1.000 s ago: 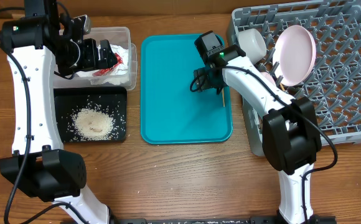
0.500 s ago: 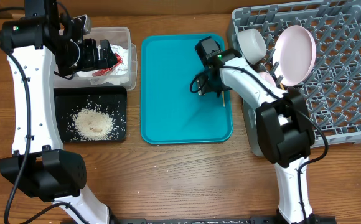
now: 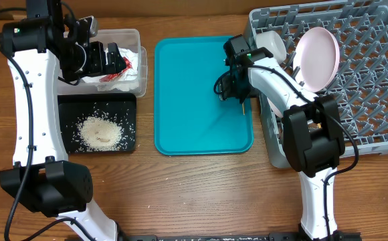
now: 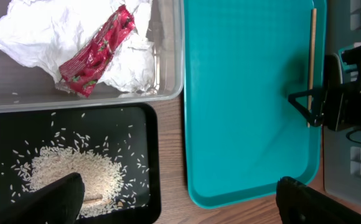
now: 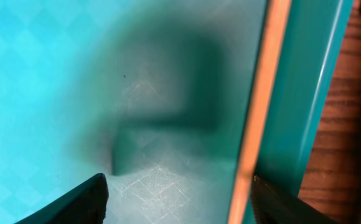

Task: Sort waste into correct bins and load items into the dishwasher
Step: 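Carry the second chopstick to the dish rack and release it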

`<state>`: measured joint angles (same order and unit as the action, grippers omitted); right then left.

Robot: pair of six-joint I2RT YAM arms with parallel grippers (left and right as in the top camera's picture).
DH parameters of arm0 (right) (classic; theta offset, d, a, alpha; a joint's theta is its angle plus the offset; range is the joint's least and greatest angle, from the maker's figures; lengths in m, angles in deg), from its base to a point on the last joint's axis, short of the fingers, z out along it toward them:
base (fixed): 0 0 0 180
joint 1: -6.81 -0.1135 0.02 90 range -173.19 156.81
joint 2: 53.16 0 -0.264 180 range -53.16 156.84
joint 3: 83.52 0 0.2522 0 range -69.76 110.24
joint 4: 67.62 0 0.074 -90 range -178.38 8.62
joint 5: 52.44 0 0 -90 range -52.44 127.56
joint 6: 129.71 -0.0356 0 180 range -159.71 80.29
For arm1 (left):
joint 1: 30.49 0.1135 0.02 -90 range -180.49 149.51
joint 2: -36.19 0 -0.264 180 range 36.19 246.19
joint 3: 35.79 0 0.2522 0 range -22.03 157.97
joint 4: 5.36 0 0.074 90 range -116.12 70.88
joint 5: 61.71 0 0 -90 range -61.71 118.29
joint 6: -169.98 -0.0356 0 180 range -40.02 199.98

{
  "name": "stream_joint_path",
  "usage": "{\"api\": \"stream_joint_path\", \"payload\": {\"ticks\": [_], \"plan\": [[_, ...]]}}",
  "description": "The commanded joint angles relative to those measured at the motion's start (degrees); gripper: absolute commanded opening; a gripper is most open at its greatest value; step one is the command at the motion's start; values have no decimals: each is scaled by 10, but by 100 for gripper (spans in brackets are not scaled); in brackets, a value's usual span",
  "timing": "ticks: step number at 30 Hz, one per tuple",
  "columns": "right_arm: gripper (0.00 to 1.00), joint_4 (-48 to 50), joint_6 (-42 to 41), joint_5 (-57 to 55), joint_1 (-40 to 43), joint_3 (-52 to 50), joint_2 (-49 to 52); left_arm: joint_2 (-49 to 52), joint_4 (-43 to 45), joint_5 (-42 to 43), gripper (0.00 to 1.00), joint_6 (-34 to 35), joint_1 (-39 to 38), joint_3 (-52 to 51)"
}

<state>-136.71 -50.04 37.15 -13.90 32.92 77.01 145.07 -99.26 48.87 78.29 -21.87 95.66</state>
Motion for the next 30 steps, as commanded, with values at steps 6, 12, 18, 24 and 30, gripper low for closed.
{"api": "stream_joint_path", "payload": {"ticks": [6,12,18,24,30], "plan": [[32,-14,5,-3,1,1,16,-1,1,-2,100,-11,-3,12],[13,-22,33,5,-16,2,16,-1,1,-2,100,-11,-3,12],[4,-86,31,8,-24,47,5,-1,1,-2,100,-11,-3,12],[4,-199,33,7,-24,175,-40,-1,1,-2,100,-11,-3,12],[4,-316,46,-19,-12,317,-118,-1,1,-2,100,-11,-3,12]]}}
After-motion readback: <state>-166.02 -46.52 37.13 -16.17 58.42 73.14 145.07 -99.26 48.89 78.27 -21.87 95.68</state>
